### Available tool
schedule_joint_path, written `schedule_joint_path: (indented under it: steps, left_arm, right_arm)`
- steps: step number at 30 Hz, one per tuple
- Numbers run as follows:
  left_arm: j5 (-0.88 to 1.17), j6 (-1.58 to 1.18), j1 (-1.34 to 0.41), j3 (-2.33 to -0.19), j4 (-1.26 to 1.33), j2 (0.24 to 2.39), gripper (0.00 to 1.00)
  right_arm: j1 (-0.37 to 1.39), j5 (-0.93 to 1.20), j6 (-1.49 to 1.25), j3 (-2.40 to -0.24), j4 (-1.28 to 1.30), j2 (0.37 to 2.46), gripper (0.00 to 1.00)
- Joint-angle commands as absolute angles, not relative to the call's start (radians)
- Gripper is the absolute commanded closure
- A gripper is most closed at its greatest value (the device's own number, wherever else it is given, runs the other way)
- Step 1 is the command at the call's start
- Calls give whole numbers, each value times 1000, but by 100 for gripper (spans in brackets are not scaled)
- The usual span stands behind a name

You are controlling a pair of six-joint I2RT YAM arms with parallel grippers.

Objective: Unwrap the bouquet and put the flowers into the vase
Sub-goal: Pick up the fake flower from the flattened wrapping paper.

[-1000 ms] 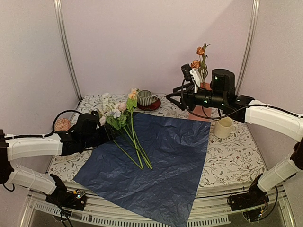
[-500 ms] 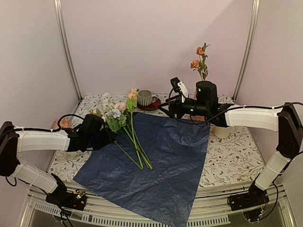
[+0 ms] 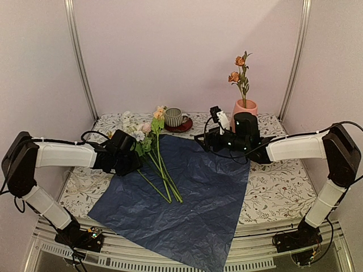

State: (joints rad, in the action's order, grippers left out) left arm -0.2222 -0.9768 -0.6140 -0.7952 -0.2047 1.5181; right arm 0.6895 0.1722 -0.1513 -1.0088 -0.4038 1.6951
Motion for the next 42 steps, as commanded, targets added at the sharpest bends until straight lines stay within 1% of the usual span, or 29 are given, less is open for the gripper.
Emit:
schedule_joint_path:
  steps: [1,6,9,13,18,22,33,38,42]
  left_arm:
    - [-234,-969,-604,-868,-303,1576,47]
    - [-230,-973,-604,-877,-300,1589,44]
    - [-239,-988,-604,-878,-299,1589,44]
    - [-250,-1026,-604,-893,-313,1605,47]
    - [-278,-1081,-603,-956,-384,1651,54]
    - [-286,-1085,-604,-988,-406,1689,56]
    - [-311,-1126,-601,-1116,-506,1835,57]
    - [-333,-1159,-599,-1161,-558,1877,61]
    - [-338,-1186,-596,-1163,-578,1894,67]
  right_arm:
    - [696,132,-138,-951,-501,1666,13]
    - [695,162,-138,-931,-533,1680,15]
    - [695,181,-141,-921,-549,1683,15]
    - [695,184,-141,-908,-563,1682,15]
    - [695,192,-141,-895,-575,1676,16]
    - [695,191,-137,-880,-585,1669,16]
    - [695,201,-136,-872,-598,1673,16]
    - [695,206,-137,-871,-602,1678,16]
    - [695,207,-137,-870,-603,1680,16]
